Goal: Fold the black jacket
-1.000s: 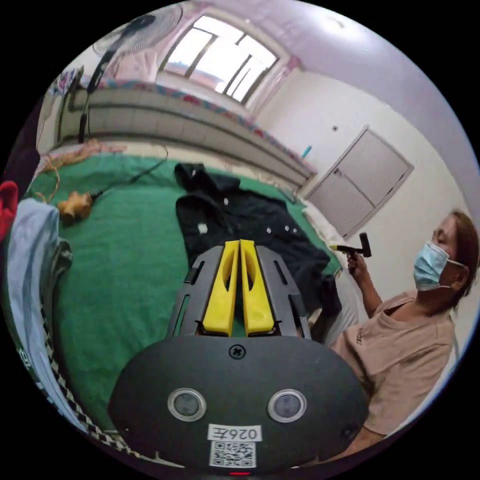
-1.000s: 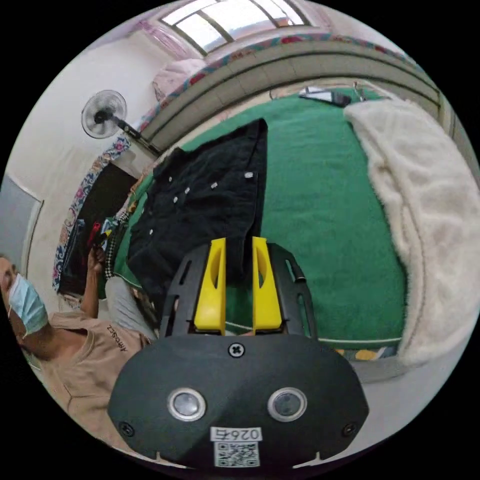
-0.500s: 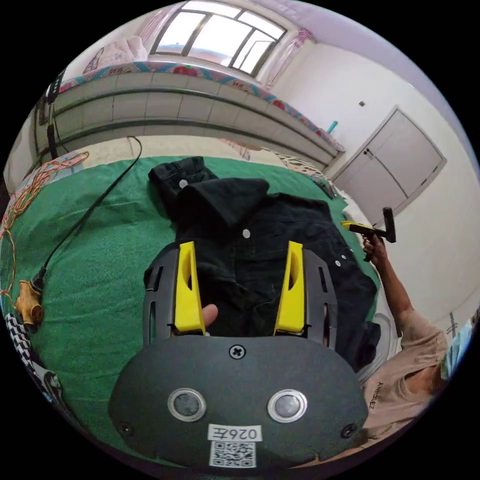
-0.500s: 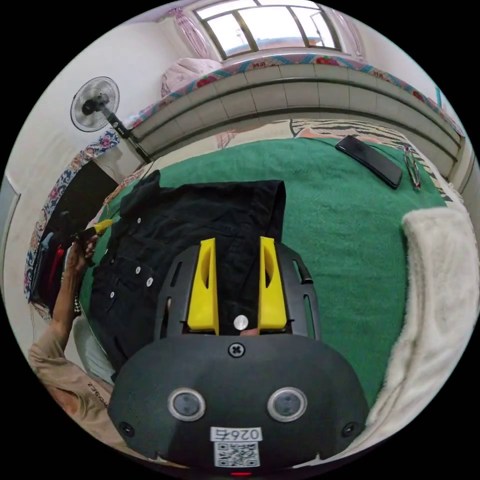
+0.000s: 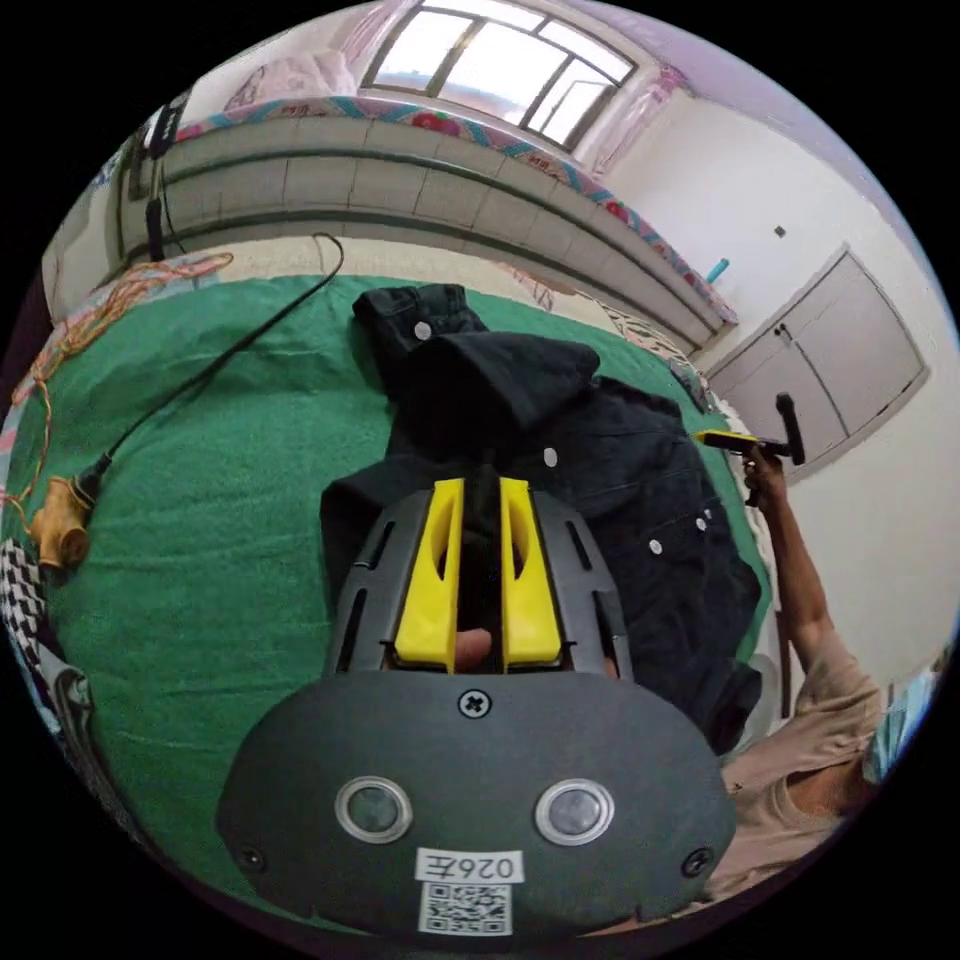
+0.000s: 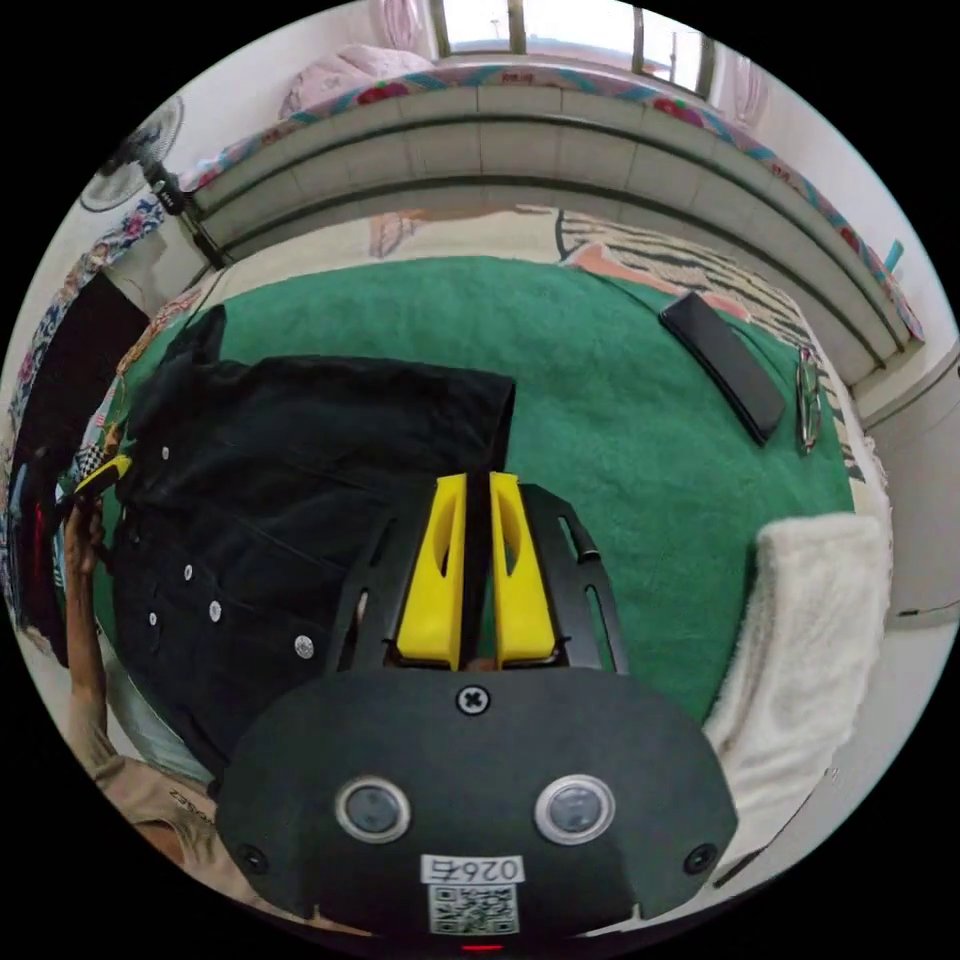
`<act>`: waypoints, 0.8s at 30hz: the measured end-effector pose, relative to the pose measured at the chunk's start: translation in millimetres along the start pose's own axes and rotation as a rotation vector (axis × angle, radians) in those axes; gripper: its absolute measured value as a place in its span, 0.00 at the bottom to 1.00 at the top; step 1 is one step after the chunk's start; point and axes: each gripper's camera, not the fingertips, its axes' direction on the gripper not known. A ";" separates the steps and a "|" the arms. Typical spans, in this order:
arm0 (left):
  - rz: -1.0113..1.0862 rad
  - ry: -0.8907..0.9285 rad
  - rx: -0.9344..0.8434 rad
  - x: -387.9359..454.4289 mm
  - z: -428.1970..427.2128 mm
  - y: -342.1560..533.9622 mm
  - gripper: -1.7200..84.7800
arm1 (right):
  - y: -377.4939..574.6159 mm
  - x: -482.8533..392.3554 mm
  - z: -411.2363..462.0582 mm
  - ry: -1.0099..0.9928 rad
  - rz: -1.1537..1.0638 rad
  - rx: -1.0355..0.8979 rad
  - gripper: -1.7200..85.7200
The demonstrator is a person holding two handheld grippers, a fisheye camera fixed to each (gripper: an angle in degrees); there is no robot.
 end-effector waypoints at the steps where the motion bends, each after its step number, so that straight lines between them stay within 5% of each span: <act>1: 0.002 0.059 0.034 -0.5 -7.8 10.1 0.15 | 6.4 -1.1 -3.7 -0.014 0.001 0.024 0.05; 8: 0.242 -0.059 -0.069 56.8 -9.5 68.7 0.19 | 105.7 -42.2 -30.3 -0.208 -0.234 0.118 0.09; 13: 0.406 -0.328 -0.229 93.5 45.0 80.1 0.13 | 126.7 -66.8 -5.0 -0.080 -0.248 0.048 0.07; 20: 0.544 -0.187 -0.164 132.7 -24.2 113.8 0.09 | 196.3 -98.5 -84.1 -0.203 -0.375 0.210 0.00; 24: 0.525 -0.026 -0.243 115.1 -33.2 144.5 0.10 | 242.1 -114.0 -51.5 -0.161 -0.441 -0.089 0.00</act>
